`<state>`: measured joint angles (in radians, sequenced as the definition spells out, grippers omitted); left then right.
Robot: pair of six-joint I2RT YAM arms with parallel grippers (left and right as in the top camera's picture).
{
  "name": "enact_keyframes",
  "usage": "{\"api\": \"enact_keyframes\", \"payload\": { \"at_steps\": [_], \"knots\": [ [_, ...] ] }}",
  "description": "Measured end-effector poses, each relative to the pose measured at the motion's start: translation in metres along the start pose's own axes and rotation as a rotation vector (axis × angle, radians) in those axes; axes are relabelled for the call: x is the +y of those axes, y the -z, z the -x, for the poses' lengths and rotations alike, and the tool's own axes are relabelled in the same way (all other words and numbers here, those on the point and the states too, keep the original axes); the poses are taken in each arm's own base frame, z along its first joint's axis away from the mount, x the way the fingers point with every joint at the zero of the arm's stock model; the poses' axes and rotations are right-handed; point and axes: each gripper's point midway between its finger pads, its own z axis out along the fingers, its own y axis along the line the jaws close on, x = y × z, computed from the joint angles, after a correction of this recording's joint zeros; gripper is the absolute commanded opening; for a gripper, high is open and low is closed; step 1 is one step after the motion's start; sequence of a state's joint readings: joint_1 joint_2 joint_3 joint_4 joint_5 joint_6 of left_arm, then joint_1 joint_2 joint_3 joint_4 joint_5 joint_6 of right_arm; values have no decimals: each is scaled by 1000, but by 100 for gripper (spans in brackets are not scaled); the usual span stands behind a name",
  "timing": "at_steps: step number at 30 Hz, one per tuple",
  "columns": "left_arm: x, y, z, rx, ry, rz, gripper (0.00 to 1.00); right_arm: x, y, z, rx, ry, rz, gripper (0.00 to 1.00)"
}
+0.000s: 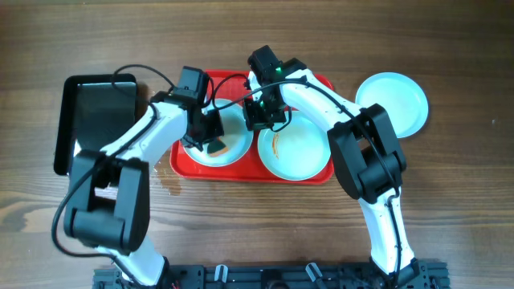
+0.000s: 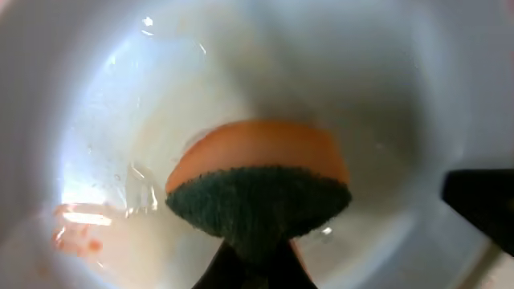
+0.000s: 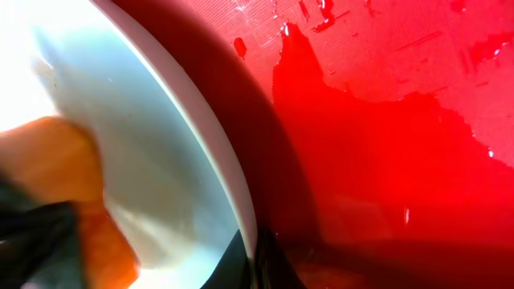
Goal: Clean dirty plates on tray and stack at the side
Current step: 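Scrub the top plate with the sponge while the right gripper holds it, then lift the scrubbed plate by its rim with the right gripper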
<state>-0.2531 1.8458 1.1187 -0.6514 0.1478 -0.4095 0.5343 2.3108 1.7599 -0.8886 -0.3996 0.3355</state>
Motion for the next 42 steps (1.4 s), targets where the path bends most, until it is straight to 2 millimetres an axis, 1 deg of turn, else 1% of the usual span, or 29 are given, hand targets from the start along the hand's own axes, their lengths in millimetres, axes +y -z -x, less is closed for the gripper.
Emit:
{"api": "enact_keyframes", "payload": {
  "at_steps": [4, 6, 8, 12, 15, 19, 23, 25, 28, 29, 30, 31, 33, 35, 38, 40, 42],
  "knots": [
    [3, -3, 2, -8, 2, 11, 4, 0, 0, 0, 0, 0, 0, 4],
    [9, -3, 4, -23, -1, 49, 4, 0, 0, 0, 0, 0, 0, 4],
    [19, -2, 6, -41, -2, 112, 4, 0, 0, 0, 0, 0, 0, 4],
    [50, 5, 16, -105, -2, 289, 4, 0, 0, 0, 0, 0, 0, 4],
    [64, 11, 21, -143, -5, 377, 4, 1, 0, 1, -5, 4, 3, 4],
    [72, 15, 25, -167, -7, 430, 4, 7, -2, 1, -9, 15, 6, 5],
    [73, 25, 27, -180, -9, 450, 4, 8, -3, 1, -12, 15, 7, 4],
    [69, 40, 30, -211, -12, 447, 4, 7, -2, 2, -13, 14, 7, 4],
    [57, 71, 34, -281, -7, 393, 4, 6, -2, 2, -14, 12, 6, 4],
    [50, 86, 35, -311, -5, 358, 4, 6, -2, 2, -14, 12, 6, 4],
    [42, 105, 35, -344, -2, 313, 4, 6, -2, 2, -13, 12, 5, 4],
    [37, 116, 34, -361, -2, 283, 4, 5, -1, 1, -8, 7, 0, 4],
    [33, 127, 27, -353, -1, 255, 4, 3, 3, 0, 0, -1, -10, 4],
    [33, 129, 17, -321, -1, 240, 4, 1, 9, 3, -3, -9, -22, 4],
    [31, 124, 9, -273, -4, 223, 4, -4, 33, 15, -51, -15, -72, 4],
    [30, 121, 5, -251, -6, 214, 4, -8, 57, 23, -101, -16, -122, 4],
    [28, 121, 3, -240, -7, 204, 4, -8, 96, 37, -209, -3, -179, 4]
  ]
}}
